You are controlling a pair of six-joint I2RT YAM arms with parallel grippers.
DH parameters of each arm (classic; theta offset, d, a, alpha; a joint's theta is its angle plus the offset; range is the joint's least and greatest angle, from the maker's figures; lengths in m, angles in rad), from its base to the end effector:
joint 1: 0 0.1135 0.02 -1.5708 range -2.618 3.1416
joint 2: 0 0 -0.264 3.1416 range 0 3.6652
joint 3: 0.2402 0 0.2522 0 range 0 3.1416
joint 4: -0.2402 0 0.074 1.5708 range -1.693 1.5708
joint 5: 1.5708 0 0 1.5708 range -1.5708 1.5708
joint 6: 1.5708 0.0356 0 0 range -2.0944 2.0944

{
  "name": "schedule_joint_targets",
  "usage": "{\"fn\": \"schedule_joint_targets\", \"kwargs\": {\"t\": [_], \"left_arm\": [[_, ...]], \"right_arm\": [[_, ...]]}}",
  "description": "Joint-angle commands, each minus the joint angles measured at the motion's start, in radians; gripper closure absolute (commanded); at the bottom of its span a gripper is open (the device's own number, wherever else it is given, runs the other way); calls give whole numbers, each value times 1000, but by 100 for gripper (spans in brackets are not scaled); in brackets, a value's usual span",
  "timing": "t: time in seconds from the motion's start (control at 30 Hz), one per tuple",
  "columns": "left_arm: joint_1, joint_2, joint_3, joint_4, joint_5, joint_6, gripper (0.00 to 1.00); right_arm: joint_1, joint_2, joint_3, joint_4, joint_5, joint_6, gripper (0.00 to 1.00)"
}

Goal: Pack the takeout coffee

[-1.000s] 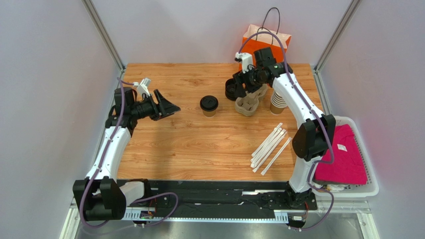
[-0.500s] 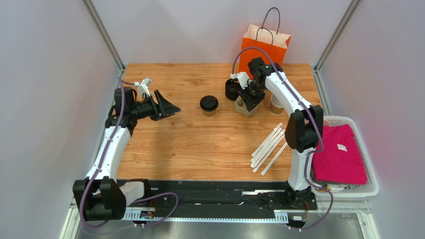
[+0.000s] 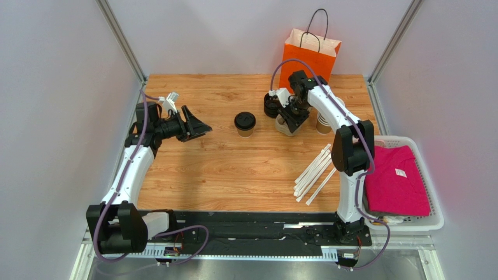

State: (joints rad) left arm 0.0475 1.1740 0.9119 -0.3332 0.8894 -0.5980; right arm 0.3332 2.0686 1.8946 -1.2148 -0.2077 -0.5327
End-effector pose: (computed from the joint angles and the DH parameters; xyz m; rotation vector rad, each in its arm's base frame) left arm 0.2510 -0.0158 0.2974 -0.1636 2.1731 -1.2736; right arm 0.3920 0.1435 0.2551 -1.2535 2.6458 0.2770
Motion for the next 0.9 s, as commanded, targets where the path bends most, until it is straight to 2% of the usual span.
{"fn": "schedule_joint_targets", "kwargs": {"t": [0.0,0.4,0.6,0.8,0.87], "left_arm": [[8,-4,30,13,26,7,32],[6,-4,27,10,25,14,32],[8,1,28,10,19,14,32],[6,12,30,17,22,4,32],[8,12,27,19,22,3,32]], "right_arm": [[4,13,3,38,5,-18,64],[4,48,23,54,14,-13,64],[4,62,34,58,19,-16,71],[6,62,54,61,31,-23,59],[7,64,64,58,33,-24,58]]}}
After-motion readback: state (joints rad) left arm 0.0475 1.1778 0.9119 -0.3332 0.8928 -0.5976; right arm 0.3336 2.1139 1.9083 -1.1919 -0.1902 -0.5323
